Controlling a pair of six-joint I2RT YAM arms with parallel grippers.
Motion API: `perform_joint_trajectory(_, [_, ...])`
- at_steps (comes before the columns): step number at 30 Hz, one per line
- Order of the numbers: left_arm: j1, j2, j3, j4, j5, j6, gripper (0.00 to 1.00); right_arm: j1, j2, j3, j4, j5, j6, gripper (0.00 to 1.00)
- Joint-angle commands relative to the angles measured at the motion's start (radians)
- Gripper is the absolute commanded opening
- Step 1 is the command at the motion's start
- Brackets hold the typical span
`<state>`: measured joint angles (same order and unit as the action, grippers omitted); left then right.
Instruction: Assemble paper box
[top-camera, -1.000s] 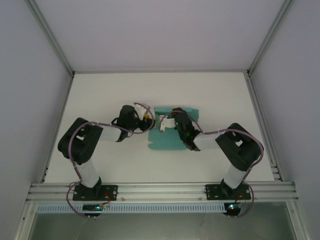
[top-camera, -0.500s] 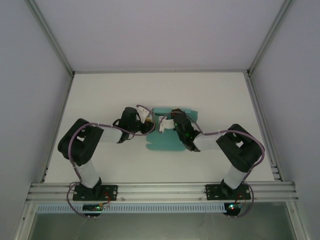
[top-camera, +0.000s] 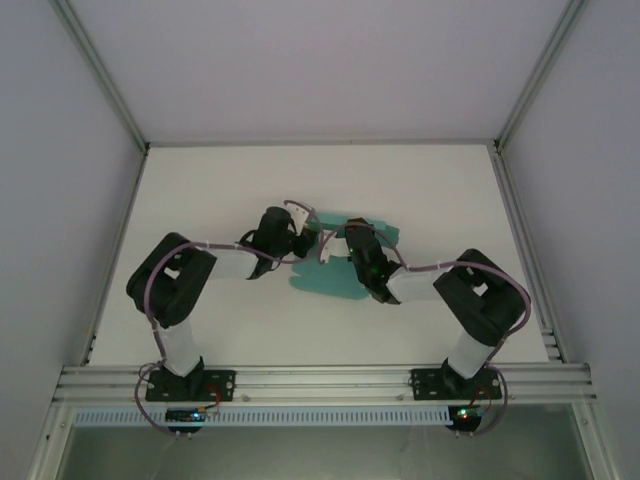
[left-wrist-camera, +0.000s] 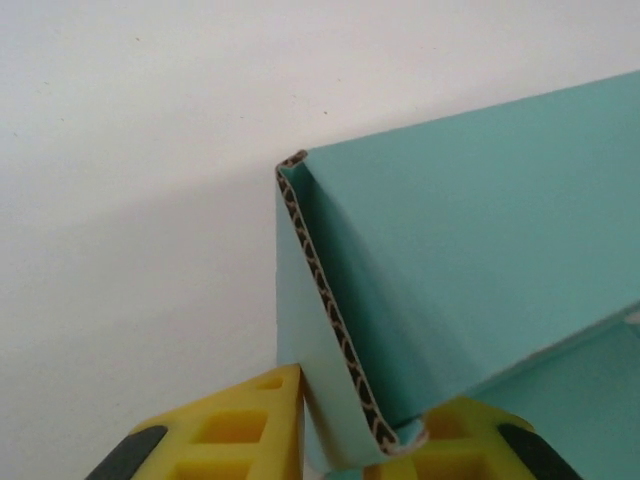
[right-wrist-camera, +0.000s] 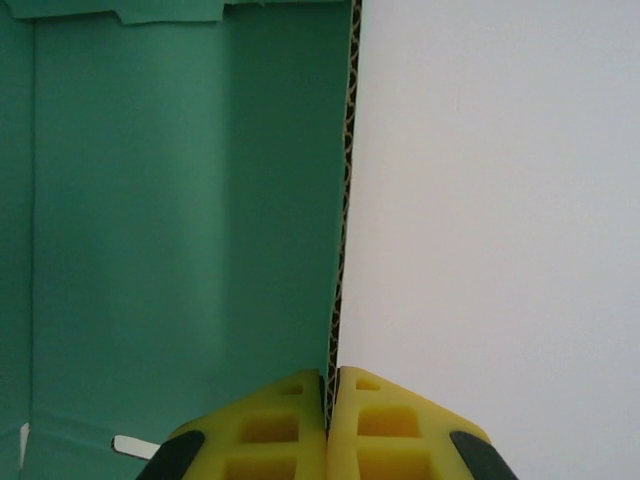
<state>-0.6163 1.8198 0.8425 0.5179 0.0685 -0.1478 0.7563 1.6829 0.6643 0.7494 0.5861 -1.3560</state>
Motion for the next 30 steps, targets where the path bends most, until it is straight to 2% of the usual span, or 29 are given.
perform_joint_trajectory(1, [-0.007, 0.053, 0.058, 0.018, -0.174, -0.042, 0.18, 0.036, -0.008, -0.024, -0.08, -0.045, 0.057, 0.0])
perform_joint_trajectory(3, [-0.01, 0.075, 0.07, 0.027, -0.188, -0.057, 0.1, 0.037, -0.005, -0.025, -0.083, -0.042, 0.076, 0.0])
perform_joint_trajectory(5, [-0.01, 0.089, 0.073, 0.044, -0.2, -0.067, 0.09, 0.038, -0.01, -0.024, -0.089, -0.041, 0.102, 0.01])
perform_joint_trajectory(6, [-0.009, 0.093, 0.067, 0.061, -0.205, -0.065, 0.0, 0.037, -0.022, -0.024, -0.104, -0.045, 0.124, 0.03])
perform_joint_trajectory(10, [-0.009, 0.073, 0.008, 0.138, -0.171, -0.01, 0.0, 0.027, -0.112, -0.005, -0.238, -0.062, 0.276, 0.18])
perform_joint_trajectory(12, [-0.009, 0.057, -0.011, 0.132, -0.141, 0.029, 0.0, 0.017, -0.208, 0.019, -0.421, -0.143, 0.418, 0.37])
perform_joint_trajectory(13, [-0.01, 0.048, -0.017, 0.119, -0.133, 0.04, 0.0, 0.004, -0.26, 0.046, -0.546, -0.209, 0.512, 0.52])
perform_joint_trajectory(14, [-0.011, 0.039, -0.02, 0.105, -0.115, 0.055, 0.0, -0.019, -0.309, 0.084, -0.7, -0.303, 0.623, 0.8])
perform_joint_trajectory(15, [-0.01, 0.032, -0.024, 0.093, -0.096, 0.07, 0.0, -0.049, -0.346, 0.12, -0.821, -0.388, 0.718, 0.99])
perform_joint_trajectory(17, [-0.01, 0.015, -0.037, 0.08, -0.047, 0.094, 0.0, -0.123, -0.402, 0.173, -0.961, -0.603, 0.861, 0.99])
perform_joint_trajectory(20, [-0.011, -0.004, -0.06, 0.072, 0.022, 0.123, 0.0, -0.209, -0.439, 0.206, -0.971, -0.814, 1.026, 0.99])
perform_joint_trajectory(24, [-0.012, -0.018, -0.085, 0.07, 0.107, 0.141, 0.0, -0.285, -0.368, 0.304, -1.0, -0.901, 1.208, 0.99])
perform_joint_trajectory(28, [-0.023, -0.019, -0.101, 0.069, 0.134, 0.151, 0.0, -0.304, -0.206, 0.486, -1.185, -1.035, 1.221, 0.93])
perform_joint_trajectory(30, [-0.025, -0.013, -0.1, 0.066, 0.135, 0.151, 0.0, -0.303, -0.129, 0.549, -1.234, -1.039, 1.217, 0.87])
